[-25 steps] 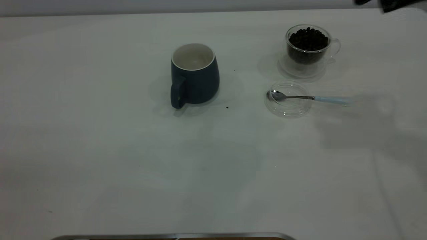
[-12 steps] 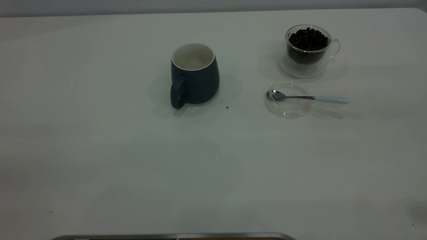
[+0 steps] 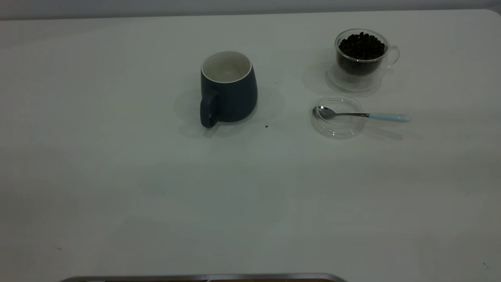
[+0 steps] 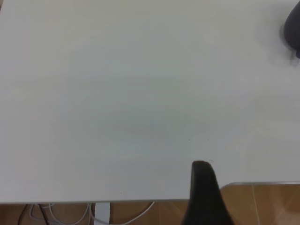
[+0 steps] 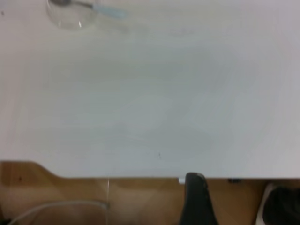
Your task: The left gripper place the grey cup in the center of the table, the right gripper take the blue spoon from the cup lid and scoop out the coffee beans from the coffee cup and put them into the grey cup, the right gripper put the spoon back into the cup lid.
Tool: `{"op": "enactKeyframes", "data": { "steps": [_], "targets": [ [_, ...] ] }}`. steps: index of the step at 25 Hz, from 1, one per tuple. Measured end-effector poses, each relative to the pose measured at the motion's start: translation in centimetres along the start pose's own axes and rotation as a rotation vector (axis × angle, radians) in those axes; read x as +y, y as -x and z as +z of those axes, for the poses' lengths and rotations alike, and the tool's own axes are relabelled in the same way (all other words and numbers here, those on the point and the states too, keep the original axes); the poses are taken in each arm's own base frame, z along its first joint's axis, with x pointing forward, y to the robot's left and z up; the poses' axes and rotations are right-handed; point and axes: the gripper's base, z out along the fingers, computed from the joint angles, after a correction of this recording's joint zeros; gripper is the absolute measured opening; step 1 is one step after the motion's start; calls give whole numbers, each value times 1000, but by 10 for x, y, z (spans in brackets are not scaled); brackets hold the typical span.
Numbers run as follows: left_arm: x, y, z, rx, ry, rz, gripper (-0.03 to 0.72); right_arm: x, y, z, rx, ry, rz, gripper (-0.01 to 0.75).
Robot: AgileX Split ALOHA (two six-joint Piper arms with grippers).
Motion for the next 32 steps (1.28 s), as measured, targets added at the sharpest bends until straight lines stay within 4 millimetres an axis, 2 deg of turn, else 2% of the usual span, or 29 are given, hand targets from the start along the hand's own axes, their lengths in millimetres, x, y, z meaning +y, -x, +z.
{"op": "enactKeyframes", "data": {
  "steps": [7,13,32],
  "targets": [
    [0,0,0,0,0,0,567,-3,-14,-18,-161,9,14,588],
    [0,0,0,0,0,1,567,-4,-32,-34,-312,-65,95,588],
    [0,0,0,0,0,1,567,-4,-32,-34,-314,-47,78,588]
  ]
}}
